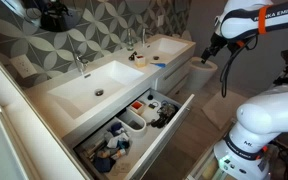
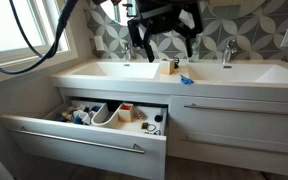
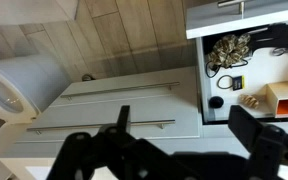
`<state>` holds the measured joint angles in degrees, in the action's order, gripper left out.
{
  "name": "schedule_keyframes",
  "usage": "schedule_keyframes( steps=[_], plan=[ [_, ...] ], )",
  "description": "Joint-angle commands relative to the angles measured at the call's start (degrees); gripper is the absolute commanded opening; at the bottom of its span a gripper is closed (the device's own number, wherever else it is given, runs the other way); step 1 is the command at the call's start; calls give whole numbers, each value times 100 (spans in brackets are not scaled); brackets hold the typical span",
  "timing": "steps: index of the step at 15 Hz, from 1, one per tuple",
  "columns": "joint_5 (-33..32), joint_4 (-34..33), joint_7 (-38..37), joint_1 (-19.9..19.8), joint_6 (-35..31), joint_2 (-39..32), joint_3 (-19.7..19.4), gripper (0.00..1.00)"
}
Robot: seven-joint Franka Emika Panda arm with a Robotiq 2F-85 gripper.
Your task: Pick up the orange square cup from the countertop and put it in the drawer in front of the similar cup in the drawer
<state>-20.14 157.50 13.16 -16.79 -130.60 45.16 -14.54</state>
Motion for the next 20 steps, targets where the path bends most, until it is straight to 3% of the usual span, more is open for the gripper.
schedule_keyframes(
  steps=[1, 9, 15, 20],
  plan=[
    [24, -13, 15, -15, 20, 1, 21, 100],
    [24, -13, 15, -15, 20, 1, 21, 100],
    [923, -631, 600, 974, -335, -990, -276, 100],
    [1150, -1466, 1945, 1650, -587, -2031, -466, 100]
  ],
)
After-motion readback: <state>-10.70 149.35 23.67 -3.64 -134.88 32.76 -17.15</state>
